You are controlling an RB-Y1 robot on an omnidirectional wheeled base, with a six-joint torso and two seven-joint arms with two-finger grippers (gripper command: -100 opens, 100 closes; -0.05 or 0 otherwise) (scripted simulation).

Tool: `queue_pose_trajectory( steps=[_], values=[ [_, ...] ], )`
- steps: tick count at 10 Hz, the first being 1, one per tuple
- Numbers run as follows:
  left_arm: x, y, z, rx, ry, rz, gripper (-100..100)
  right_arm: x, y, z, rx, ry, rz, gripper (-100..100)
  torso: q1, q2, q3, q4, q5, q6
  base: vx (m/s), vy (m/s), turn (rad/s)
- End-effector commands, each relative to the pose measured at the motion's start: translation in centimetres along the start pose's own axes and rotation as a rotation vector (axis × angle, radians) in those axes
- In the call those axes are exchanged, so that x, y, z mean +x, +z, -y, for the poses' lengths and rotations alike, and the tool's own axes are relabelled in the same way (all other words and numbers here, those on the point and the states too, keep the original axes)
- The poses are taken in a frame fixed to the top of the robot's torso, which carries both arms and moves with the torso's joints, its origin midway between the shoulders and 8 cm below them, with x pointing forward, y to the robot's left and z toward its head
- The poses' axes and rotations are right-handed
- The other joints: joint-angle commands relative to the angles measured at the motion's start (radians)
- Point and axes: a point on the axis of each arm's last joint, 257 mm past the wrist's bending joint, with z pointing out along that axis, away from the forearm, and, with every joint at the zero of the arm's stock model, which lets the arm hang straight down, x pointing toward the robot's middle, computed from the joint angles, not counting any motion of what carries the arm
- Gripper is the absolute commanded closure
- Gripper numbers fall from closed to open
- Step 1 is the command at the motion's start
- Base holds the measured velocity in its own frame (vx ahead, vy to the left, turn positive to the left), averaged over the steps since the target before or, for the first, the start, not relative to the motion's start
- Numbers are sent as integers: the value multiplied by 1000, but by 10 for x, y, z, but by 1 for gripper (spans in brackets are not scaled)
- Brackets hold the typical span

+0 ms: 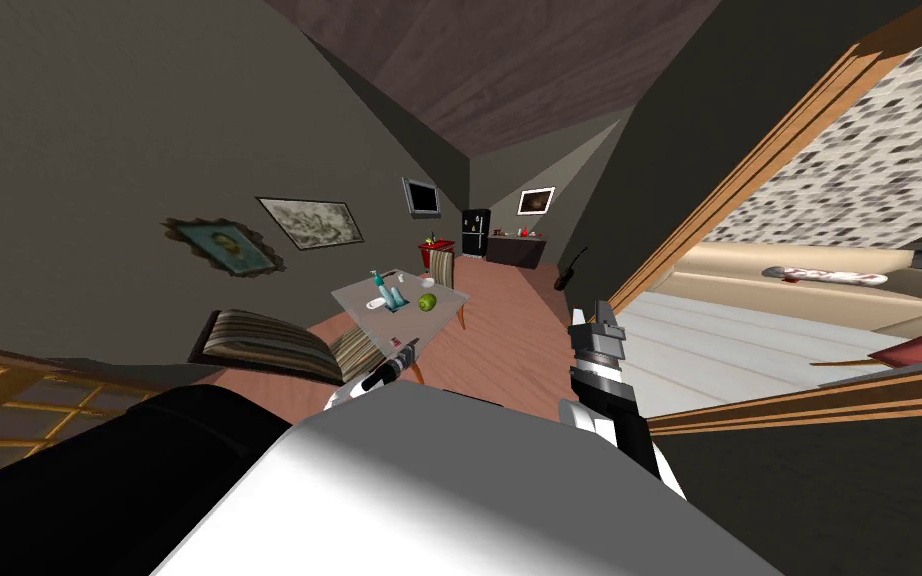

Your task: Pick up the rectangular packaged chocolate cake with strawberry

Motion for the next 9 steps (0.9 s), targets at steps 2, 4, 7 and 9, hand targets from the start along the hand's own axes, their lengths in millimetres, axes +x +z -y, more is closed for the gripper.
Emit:
queue_pose_trajectory(
  steps=[2,4,7,9],
  values=[
    [-29,-13,-53,-146,14,39,-100,0,0,0,0,0,0,0,1,-1,0,0,0,0,57,35,-273],
    [-64,-34,-103,-285,33,92,-100,0,0,0,0,0,0,0,3,-4,-2,-1,1,0,105,77,-275],
    [-82,-47,-126,-349,44,118,-100,0,0,0,0,0,0,0,2,-2,-1,0,0,0,52,58,-118],
    [-111,-75,-164,-463,67,163,-100,0,0,0,0,0,0,0,1,-2,-1,0,0,0,65,62,-215]
  ],
)
